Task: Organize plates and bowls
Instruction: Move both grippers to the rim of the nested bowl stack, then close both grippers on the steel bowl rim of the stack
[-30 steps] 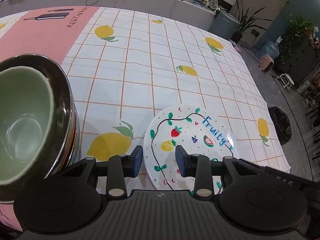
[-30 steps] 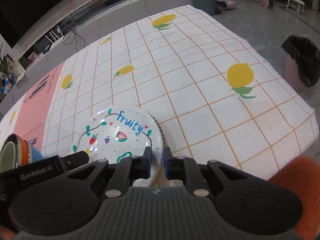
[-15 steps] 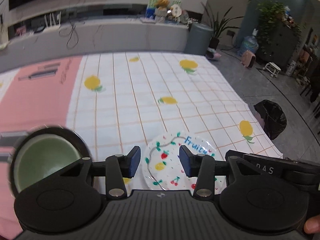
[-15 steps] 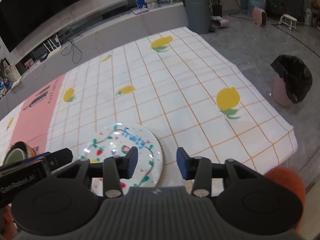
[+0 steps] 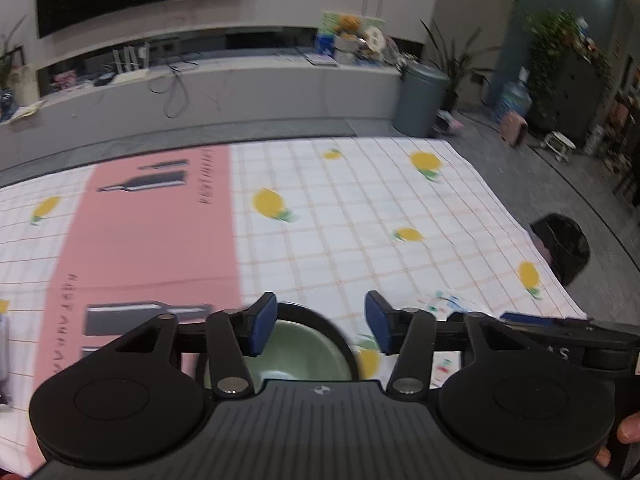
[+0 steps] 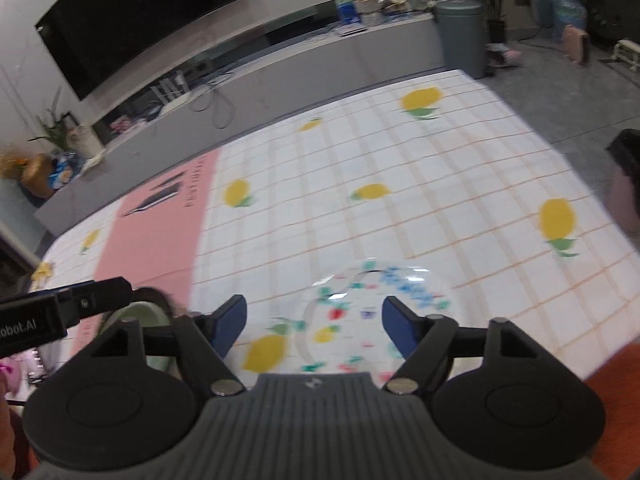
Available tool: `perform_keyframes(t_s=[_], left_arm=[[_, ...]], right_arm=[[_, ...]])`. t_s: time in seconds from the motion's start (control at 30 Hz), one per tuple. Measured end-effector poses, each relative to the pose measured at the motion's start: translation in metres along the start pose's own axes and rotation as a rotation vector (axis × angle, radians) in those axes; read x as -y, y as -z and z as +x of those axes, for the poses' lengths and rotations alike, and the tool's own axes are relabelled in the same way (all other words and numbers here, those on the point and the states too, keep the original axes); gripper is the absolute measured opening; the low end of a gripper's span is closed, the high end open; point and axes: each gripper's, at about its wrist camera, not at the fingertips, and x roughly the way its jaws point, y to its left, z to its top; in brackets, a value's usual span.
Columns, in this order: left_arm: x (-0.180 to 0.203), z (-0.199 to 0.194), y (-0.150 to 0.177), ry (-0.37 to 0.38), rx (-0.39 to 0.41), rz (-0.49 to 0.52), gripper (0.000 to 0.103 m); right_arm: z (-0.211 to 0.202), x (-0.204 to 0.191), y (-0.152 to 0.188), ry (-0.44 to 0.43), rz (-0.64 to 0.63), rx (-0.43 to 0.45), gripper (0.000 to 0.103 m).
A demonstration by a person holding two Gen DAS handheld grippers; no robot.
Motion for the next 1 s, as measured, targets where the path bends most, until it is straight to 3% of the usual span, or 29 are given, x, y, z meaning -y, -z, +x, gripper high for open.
perform_keyframes(t_s=[0.1,0.3,0.43,0.7,1.0], left_arm=[[-0.024,-0.001,0.000,-0.025,0.019,-0.041,0.075],[-0.073,0.010,0.013,-0.014,-0.008,-0.213,0.077],[-0.087,0.014,0.025,-0.044,-0.017,-0.216,0.077],[-0.111,0.030,0.052,0.081,-0.100,-0.345,0.079],[-0.125,0.062,0.074,0.205,-0.206,-0.485,0.079]], right_arm=[[0.008,-0.020,0.000,-0.043,-0.009,-0.029,0.082],[0.030,-0.051,0.005,-0.067,-0.036,-0.099,0.085],[0.050,-0.060,0.010,-0.090,-0.016,-0.167,0.085],[0.085,-0.064,0.026,-0.133,0.075,-0.297,0.085],[0.104,-0.058,0.031,-0.136,0.162,-0.355,0.081]])
